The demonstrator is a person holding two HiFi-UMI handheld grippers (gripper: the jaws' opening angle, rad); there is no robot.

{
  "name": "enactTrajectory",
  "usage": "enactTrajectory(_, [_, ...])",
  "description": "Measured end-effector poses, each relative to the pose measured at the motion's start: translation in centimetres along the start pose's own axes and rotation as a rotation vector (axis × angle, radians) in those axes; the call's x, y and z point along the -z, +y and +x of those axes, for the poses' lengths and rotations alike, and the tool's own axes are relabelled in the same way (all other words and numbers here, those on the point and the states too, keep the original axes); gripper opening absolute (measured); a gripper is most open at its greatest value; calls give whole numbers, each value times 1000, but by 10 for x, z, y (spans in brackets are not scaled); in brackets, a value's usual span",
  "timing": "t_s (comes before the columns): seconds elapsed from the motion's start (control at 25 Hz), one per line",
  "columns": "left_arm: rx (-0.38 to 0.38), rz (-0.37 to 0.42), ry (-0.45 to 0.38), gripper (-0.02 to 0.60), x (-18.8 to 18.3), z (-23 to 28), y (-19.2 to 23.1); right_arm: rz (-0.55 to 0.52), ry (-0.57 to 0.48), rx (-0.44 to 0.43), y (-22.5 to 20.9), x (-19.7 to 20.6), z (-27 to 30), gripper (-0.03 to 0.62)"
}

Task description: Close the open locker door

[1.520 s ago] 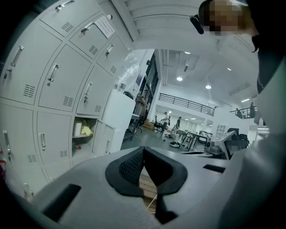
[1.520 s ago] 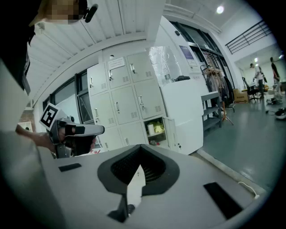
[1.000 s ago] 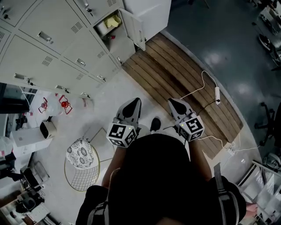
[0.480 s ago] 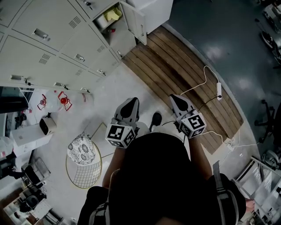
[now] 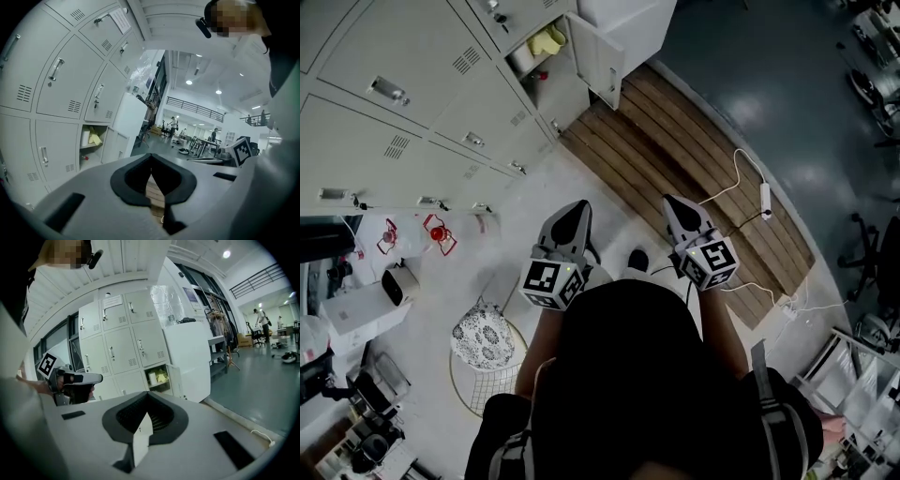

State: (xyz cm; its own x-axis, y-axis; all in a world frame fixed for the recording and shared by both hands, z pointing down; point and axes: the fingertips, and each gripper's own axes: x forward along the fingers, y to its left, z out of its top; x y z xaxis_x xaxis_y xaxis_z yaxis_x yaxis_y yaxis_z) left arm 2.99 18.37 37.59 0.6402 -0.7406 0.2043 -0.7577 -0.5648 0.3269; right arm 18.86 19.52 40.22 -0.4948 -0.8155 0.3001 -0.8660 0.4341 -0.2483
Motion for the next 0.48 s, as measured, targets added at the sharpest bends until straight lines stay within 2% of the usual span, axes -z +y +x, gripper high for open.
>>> enactTrajectory(0.48, [71, -9, 2, 18, -35, 20, 85, -16, -16, 82, 20, -29, 79, 3])
